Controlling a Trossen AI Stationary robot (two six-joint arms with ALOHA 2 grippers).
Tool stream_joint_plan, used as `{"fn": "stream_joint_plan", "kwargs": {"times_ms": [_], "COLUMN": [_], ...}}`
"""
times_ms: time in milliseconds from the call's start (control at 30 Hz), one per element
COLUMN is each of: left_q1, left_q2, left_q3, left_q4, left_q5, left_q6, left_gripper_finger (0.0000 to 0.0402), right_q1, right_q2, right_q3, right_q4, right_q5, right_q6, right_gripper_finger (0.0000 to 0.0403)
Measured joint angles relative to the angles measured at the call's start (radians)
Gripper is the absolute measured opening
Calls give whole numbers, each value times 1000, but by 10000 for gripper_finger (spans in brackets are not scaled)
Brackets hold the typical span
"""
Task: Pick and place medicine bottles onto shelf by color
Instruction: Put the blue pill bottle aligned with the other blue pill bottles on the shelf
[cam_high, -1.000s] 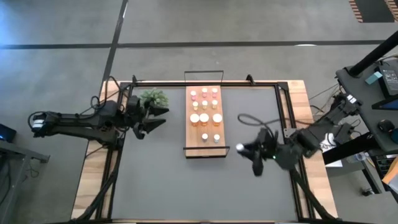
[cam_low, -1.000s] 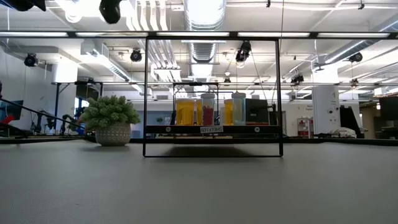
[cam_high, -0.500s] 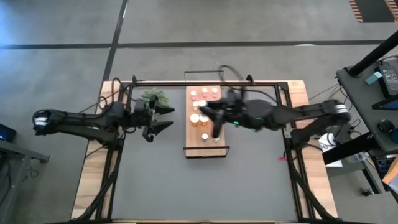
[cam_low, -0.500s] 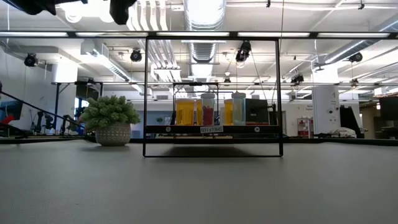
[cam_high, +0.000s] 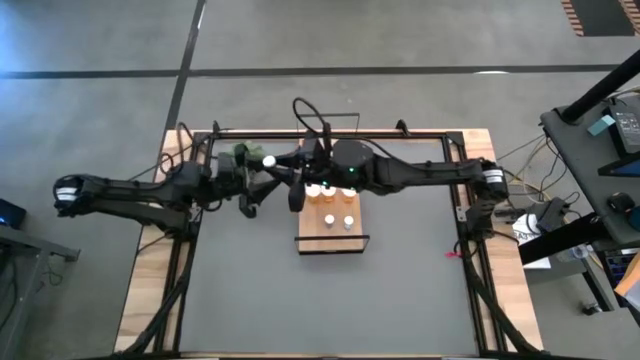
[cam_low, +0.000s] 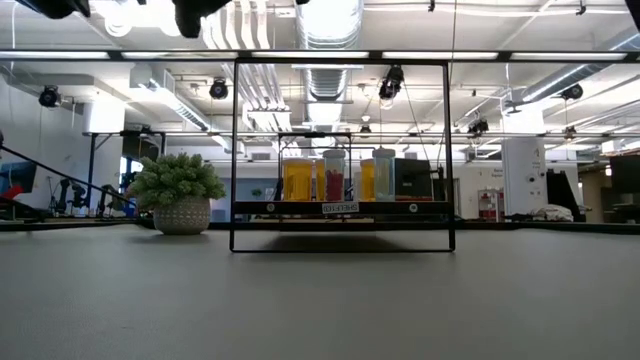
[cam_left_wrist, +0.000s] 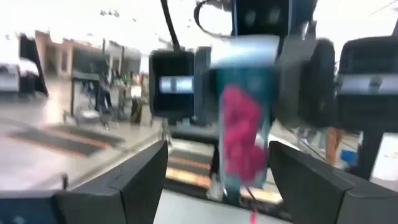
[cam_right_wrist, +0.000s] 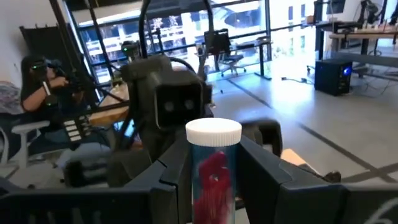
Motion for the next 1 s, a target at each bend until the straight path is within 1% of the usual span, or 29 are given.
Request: {"fn": "stream_joint_plan", "kwargs": {"times_ms": [100, 167, 267, 533, 633, 900, 1000], "left_q1": [0, 0, 0, 0, 0, 0, 0], "left_q2": [-22, -30, -32, 16, 33, 26, 26], "left_q3": [7, 7, 8, 30, 43, 56, 56], "left_q4": [6, 1, 1, 0, 0, 1, 0], "left_q5": [-14, -16, -16, -19, -18, -10, 8], "left_q6": [27, 29, 28, 11, 11, 10, 9], "left_gripper_finger": [262, 262, 252, 181, 157, 118, 104], "right_q1": [-16, -29, -45, -59, -59, -58, -54], "right_q2": [9, 10, 9, 4, 4, 4, 4], "right_q3": [22, 29, 30, 26, 24, 18, 18], "right_q4": [-17, -15, -10, -9, -8, -9, -10], "right_q5": [-13, -45, -73, -82, -108, -126, -129], "right_q6": [-18, -20, -20, -20, -19, -1, -1], "right_gripper_finger": [97, 97, 97, 97, 97, 97, 97]}}
